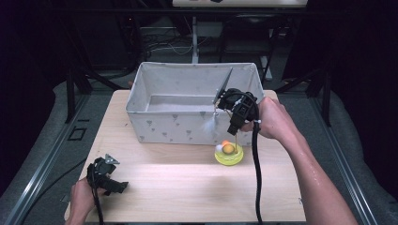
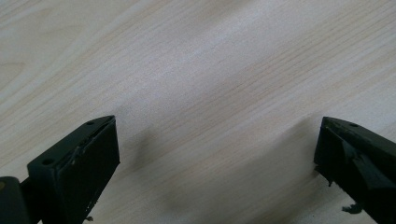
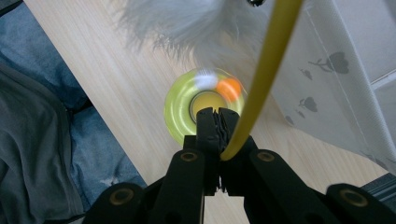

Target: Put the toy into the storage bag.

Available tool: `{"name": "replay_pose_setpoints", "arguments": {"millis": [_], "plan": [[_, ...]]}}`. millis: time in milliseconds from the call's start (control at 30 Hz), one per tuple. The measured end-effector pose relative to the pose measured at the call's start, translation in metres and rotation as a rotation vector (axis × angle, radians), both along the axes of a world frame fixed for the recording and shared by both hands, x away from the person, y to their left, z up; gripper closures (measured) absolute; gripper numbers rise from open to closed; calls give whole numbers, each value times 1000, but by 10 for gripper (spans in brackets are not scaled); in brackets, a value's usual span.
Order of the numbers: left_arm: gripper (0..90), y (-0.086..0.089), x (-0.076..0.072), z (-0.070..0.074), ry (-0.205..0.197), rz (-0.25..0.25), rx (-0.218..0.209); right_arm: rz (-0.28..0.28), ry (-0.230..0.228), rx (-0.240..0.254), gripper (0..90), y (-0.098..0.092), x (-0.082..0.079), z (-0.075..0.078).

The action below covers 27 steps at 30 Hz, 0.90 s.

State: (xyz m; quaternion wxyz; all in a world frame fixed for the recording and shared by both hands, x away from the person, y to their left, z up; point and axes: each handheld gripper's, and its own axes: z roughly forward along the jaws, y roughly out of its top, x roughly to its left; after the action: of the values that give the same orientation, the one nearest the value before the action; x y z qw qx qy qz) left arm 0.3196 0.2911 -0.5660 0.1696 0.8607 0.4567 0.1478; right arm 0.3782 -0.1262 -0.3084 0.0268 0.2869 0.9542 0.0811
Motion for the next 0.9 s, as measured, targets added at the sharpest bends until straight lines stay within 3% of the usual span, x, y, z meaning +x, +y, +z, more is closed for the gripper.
{"name": "replay_pose_setpoints", "arguments": {"millis": [667, 900], "plan": [[0, -1, 1, 0, 0, -7, -2, 3, -28, 6, 870, -2, 3, 36], [0, 0, 1, 0, 1, -8, -5, -7, -29, 18, 876, -1, 5, 37]]}}
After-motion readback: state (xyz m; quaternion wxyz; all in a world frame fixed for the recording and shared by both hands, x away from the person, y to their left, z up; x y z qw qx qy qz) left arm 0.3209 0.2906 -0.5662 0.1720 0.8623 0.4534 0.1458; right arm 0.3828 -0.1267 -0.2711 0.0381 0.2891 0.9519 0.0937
